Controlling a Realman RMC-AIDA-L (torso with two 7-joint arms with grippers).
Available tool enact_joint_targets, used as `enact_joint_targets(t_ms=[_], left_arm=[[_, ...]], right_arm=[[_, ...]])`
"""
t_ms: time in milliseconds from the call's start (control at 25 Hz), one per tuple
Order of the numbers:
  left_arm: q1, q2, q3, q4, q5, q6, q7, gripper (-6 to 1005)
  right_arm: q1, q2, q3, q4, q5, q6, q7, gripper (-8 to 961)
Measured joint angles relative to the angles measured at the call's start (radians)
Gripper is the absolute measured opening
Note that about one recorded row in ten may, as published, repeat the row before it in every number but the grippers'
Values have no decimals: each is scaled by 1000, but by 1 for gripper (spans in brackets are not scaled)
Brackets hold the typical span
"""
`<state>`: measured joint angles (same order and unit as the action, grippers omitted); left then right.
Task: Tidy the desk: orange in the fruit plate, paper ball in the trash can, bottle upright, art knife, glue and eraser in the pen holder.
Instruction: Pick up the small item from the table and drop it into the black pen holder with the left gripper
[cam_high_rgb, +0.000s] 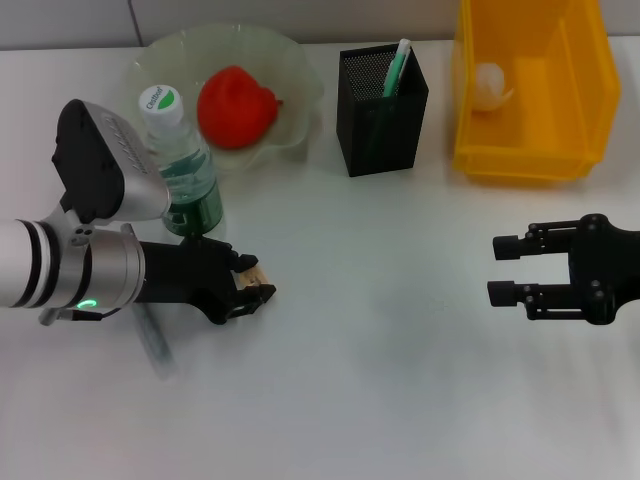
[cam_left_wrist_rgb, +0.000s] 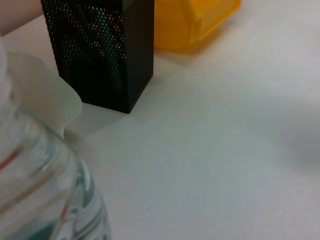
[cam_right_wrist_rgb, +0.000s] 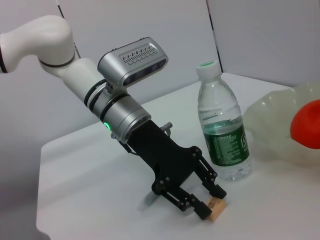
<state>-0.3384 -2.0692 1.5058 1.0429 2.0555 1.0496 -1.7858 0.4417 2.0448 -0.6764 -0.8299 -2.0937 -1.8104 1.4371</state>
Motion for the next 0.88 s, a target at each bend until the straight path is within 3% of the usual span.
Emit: enact_joint_targets(t_ms=[440,600,840,880], left_arm=[[32,1,-43,74,-43,83,-2,400],[54,2,-121,129,-165,210,6,399],[58,3,-166,139,-267,282,12,397],[59,2,-197,127,-420,338,29,396]], right_arm=[[0,0,0,0,0,1,2,617],[1,0,0,0,0,1,2,618],[2,0,0,0,0,-1,2,618],[1,0,0,0,0,-1,2,618]])
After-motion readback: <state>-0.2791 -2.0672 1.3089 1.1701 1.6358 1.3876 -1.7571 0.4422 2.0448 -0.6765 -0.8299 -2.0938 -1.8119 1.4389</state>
